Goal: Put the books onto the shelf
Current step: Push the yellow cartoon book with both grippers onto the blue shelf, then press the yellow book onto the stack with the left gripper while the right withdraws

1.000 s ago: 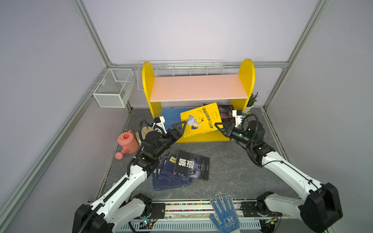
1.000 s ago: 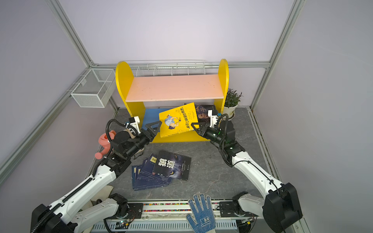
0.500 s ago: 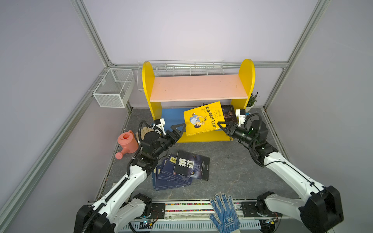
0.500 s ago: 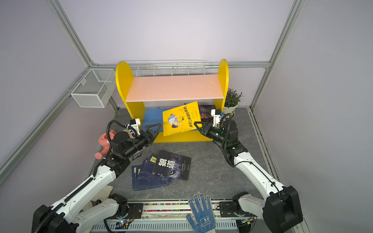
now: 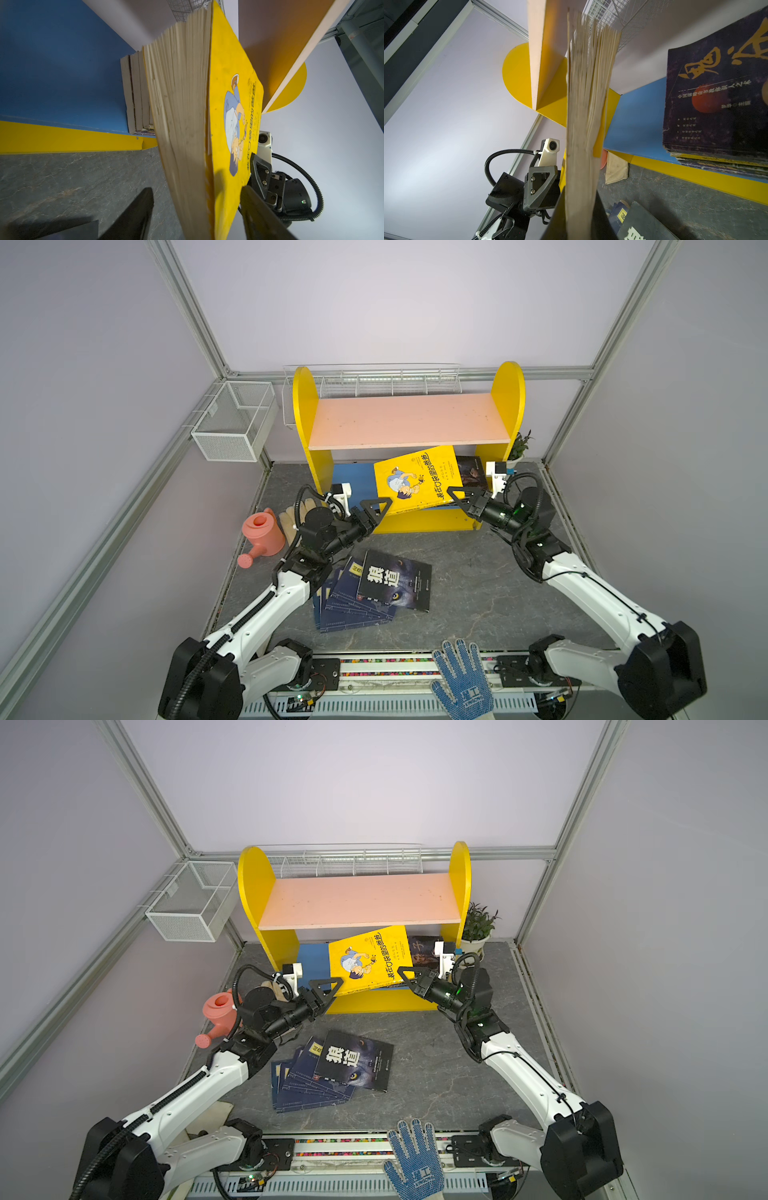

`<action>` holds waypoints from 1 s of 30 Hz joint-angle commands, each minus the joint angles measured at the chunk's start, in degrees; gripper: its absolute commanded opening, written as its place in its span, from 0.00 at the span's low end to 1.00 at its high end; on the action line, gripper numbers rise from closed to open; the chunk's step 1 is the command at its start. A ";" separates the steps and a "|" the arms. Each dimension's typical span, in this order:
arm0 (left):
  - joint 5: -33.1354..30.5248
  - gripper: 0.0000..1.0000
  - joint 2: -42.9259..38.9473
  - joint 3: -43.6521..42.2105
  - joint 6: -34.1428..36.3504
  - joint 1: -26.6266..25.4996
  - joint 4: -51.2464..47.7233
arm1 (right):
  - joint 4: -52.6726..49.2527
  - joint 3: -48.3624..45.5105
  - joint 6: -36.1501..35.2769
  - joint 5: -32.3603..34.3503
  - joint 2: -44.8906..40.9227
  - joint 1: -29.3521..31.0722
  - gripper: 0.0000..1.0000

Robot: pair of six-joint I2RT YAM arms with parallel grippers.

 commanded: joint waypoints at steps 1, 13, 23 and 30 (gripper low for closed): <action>1.15 0.55 1.13 2.15 -0.31 -0.64 2.89 | 7.07 1.44 2.34 -0.19 0.76 -0.18 0.06; -4.31 0.00 1.21 3.24 1.83 -1.52 1.68 | -2.97 2.96 -2.51 3.84 0.23 -0.24 0.08; -9.50 0.00 8.30 12.90 9.23 -1.74 0.75 | -34.73 5.08 -12.03 35.97 -12.68 -0.66 0.46; -5.30 0.00 19.17 22.10 11.47 -2.61 -0.49 | -47.58 4.57 -10.91 48.79 -18.96 -3.73 0.47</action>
